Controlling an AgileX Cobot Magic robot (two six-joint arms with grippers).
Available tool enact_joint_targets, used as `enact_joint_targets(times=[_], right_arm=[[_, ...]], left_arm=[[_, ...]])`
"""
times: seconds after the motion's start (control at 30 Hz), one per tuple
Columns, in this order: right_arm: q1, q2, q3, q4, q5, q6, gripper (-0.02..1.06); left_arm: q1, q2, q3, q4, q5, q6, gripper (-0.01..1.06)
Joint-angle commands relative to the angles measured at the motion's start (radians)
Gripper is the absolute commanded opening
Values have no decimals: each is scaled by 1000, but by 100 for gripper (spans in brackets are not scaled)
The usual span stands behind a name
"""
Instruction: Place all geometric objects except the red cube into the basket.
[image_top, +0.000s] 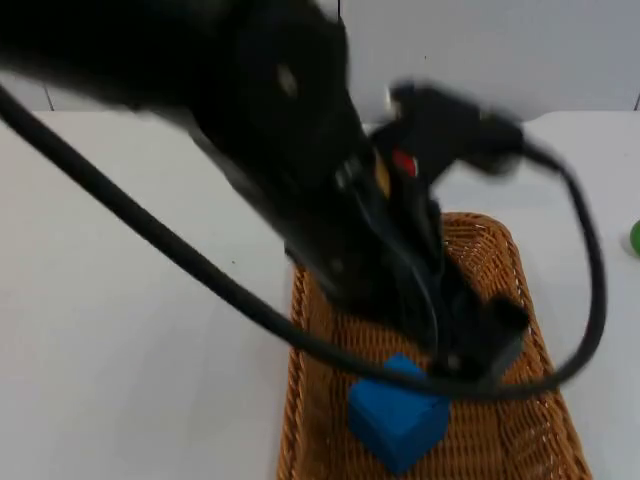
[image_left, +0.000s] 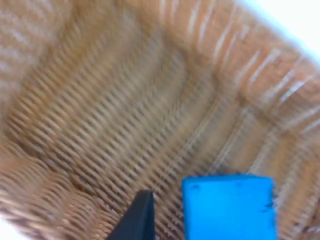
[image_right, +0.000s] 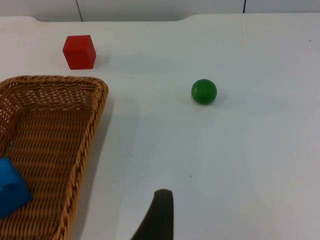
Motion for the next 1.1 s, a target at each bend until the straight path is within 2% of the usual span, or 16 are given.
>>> enact_joint_targets(times=[0.0, 0.2, 0.3, 0.37, 0.5, 0.57, 0.7, 0.73, 0.87, 1.07], right_arm=[[-7, -4, 1, -7, 0, -2, 78], [-7, -4, 1, -7, 0, -2, 78], [-7, -4, 1, -7, 0, -2, 78], [-7, -4, 1, -7, 0, -2, 78], [-7, -4, 1, -7, 0, -2, 78], [-7, -4, 1, -7, 0, -2, 78], [-7, -4, 1, -7, 0, -2, 78], [-7, -4, 1, -7, 0, -2, 78], [-7, -4, 1, -7, 0, -2, 78], [-7, -4, 1, -7, 0, -2, 78]], left_arm=[[0, -87, -1, 5, 19, -8, 105], [3, -200, -1, 86, 29, -8, 105], [40, -222, -1, 94, 39, -22, 105], [107, -244, -1, 92, 61, -32, 105], [302, -302, 1, 82, 124, -32, 105], [329, -311, 1, 77, 133, -32, 105], [526, -393, 4, 40, 192, -32, 105], [526, -393, 4, 40, 192, -32, 105], [691, -508, 56, 24, 208, -32, 105], [788, -617, 150, 8, 206, -32, 105]])
